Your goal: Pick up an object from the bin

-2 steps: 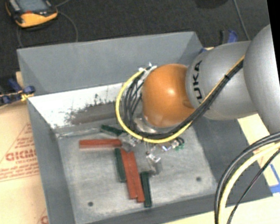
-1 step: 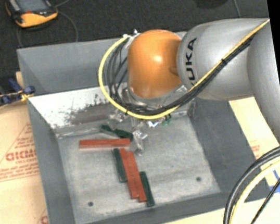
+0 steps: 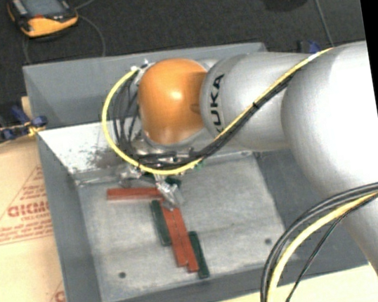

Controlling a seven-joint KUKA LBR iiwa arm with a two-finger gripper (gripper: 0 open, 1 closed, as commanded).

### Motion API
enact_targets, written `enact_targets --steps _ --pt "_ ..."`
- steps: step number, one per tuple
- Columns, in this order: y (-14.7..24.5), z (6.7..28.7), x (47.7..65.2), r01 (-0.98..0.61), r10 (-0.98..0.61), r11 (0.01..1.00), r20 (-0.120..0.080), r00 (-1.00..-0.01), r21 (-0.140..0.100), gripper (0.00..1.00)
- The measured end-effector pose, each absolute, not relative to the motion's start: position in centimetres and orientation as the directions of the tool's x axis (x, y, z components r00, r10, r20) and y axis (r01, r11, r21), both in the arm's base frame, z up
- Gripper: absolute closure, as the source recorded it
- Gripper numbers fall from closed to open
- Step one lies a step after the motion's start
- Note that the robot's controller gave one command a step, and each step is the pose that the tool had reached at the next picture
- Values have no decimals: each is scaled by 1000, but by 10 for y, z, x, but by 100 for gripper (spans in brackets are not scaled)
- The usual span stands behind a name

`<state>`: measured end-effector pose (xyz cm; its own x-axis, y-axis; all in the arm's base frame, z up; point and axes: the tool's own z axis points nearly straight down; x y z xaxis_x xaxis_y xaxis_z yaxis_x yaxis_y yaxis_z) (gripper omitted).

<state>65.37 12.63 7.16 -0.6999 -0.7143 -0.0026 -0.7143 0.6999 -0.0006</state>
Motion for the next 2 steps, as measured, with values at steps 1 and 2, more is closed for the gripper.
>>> enact_targets --steps 1,2 --pt "126 74 655 -711 -711 704 -6 -704 -1 100" --pt "148 240 615 -729 -729 685 -10 -685 -6 100"
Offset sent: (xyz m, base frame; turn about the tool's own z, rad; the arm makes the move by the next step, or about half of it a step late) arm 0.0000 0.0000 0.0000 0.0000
